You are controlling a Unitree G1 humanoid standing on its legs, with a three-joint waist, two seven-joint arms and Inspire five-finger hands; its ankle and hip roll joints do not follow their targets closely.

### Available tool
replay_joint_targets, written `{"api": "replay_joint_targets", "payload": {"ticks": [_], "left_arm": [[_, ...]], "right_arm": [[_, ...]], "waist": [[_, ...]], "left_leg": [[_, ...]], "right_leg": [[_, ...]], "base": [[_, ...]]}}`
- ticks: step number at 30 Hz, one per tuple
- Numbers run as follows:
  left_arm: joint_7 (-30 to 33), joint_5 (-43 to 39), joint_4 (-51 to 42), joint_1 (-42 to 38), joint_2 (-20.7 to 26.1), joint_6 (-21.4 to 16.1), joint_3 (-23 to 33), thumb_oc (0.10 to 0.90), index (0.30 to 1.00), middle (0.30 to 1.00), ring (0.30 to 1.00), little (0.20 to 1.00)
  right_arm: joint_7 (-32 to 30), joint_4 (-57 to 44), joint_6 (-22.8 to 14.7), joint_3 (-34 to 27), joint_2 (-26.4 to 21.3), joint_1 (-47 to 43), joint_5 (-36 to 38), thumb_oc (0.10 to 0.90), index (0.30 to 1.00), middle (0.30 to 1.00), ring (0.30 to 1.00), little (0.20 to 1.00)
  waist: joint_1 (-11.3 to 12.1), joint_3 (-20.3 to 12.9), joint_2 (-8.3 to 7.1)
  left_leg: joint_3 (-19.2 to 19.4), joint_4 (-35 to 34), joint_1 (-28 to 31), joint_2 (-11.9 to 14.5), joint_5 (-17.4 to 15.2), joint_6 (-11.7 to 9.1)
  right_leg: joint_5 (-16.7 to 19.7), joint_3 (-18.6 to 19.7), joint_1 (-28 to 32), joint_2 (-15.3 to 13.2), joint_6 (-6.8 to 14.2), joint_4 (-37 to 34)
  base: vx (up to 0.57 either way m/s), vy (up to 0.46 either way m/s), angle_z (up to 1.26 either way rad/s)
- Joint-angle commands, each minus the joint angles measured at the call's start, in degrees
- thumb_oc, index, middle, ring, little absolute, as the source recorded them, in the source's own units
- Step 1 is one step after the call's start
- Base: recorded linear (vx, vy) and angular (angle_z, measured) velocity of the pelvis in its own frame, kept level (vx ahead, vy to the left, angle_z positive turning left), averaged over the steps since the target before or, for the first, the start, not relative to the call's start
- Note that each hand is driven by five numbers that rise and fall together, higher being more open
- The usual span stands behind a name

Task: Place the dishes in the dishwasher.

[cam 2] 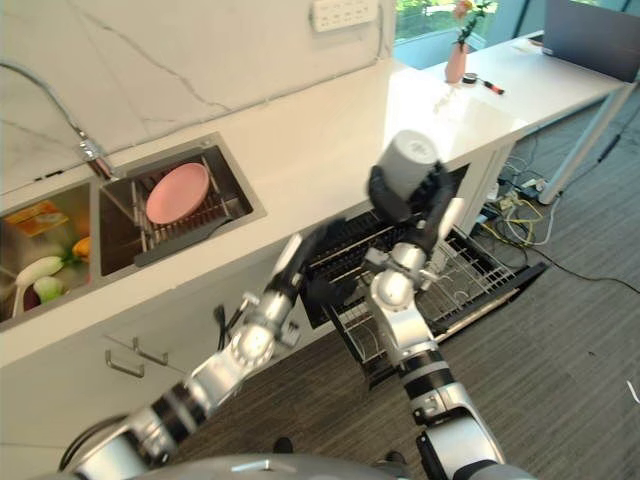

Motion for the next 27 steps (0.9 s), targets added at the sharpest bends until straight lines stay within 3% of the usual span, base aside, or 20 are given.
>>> {"api": "replay_joint_targets", "payload": {"ticks": [1, 6, 7, 9, 13, 19, 24, 27], "left_arm": [[-3.26, -4.01, -3.57, -4.02, 3.56, -7.44, 4.82, 0.8, 0.9, 0.9, 0.9, 0.9], [-10.73, -12.47, -6.15, 5.9, 7.47, -7.0, 11.42, 0.8, 0.9, 0.9, 0.9, 0.9], [-14.77, -16.33, -6.69, 9.61, 8.58, -6.1, 14.07, 0.8, 0.9, 0.9, 0.9, 0.9], [-14.97, -16.49, -6.83, 9.8, 8.67, -6.04, 14.16, 0.8, 0.9, 0.9, 0.9, 0.9], [-21.88, -22.07, -4.08, 17.17, 9.46, -3.31, 18.99, 0.8, 0.9, 0.9, 0.9, 0.9], [-24.34, -19.58, 0.84, 19.37, 9.99, -2.52, 21.1, 0.8, 0.9, 0.9, 0.9, 0.9], [-22.55, -9.82, 11.39, 20.54, 8.81, -2.6, 24.33, 0.8, 0.9, 0.9, 0.9, 0.9], [-21.79, -8.14, 13.81, 20.44, 8.16, -2.81, 25.16, 0.8, 0.9, 0.9, 0.9, 0.9]], "right_arm": [[1.0, -7.06, -2.36, -4.56, -2.25, -7.61, -9.51, 0.4, 0.3, 0.3, 0.3, 0.3], [5.94, -8.95, -1.21, -8.23, -6.38, -1.99, -11.32, 0.4, 0.3, 0.3, 0.3, 0.3], [9.3, -9.04, 0.07, -9.56, -9.22, 0.96, -13.59, 0.4, 0.3, 0.3, 0.3, 0.3], [9.4, -9.15, 0.11, -9.57, -9.2, 1.12, -13.6, 0.4, 0.3, 0.3, 0.3, 0.3], [15.58, -6.86, 2.81, -11.19, -15.04, 6.95, -20.22, 0.4, 0.3, 0.3, 0.3, 0.3], [19.3, -3.57, 3.06, -10.6, -17.44, 9.11, -22.62, 0.4, 0.3, 0.3, 0.3, 0.3], [23.21, 2.37, 2.47, -8.44, -17.91, 11.68, -23.01, 0.4, 0.3, 0.3, 0.3, 0.3], [24.07, 4.04, 2.62, -7.69, -18.33, 12.03, -23.39, 0.4, 0.3, 0.3, 0.3, 0.3]], "waist": [[2.04, -1.48, -3.68], [3.16, -1.44, -3.98], [3.43, -1.21, -4.12], [3.38, -1.32, -4.12], [3.73, -1.14, -4.68], [3.93, -0.93, -4.89], [4.56, -0.1, -5.16], [4.77, 0.16, -5.25]], "left_leg": [[-1.68, 0.29, 3.87, 0.72, -4.47, -0.61], [-2.55, 0.29, 3.61, 0.69, -4.87, -0.56], [-2.66, 0.29, 3.23, 0.63, -4.69, -0.57], [-2.69, 0.29, 3.21, 0.63, -4.69, -0.57], [-2.94, 0.29, 2.26, 0.66, -4.37, -0.68], [-3.24, 0.29, 1.65, 0.77, -4.07, -0.85], [-3.58, 0.29, 0.44, 0.94, -3.55, -1.21], [-3.8, 0.29, -0.04, 0.92, -3.33, -1.31]], "right_leg": [[-0.05, -2.39, -0.96, -3.16, 2.53, 0.71], [-0.45, -3.21, -0.55, -3.29, 2.68, 0.71], [-0.39, -3.7, -0.59, -3.39, 2.71, 0.71], [-0.4, -3.73, -0.59, -3.39, 2.72, 0.71], [-0.38, -4.74, -0.59, -3.59, 2.81, 0.71], [-0.44, -5.66, -0.51, -3.77, 2.86, 0.71], [-0.53, -6.98, -0.88, -3.86, 2.95, 0.71], [-0.52, -7.39, -1.07, -3.94, 2.97, 0.71]], "base": [[0.02, -0.003, 0.2], [0.01, 0.008, 0.17], [-0.01, 0.013, 0.15], [-0.01, 0.007, 0.07], [-0.01, -0.004, 0.05], [0.0, -0.005, 0.09], [0.0, 0.002, 0.1], [-0.02, 0.007, 0.06]]}}
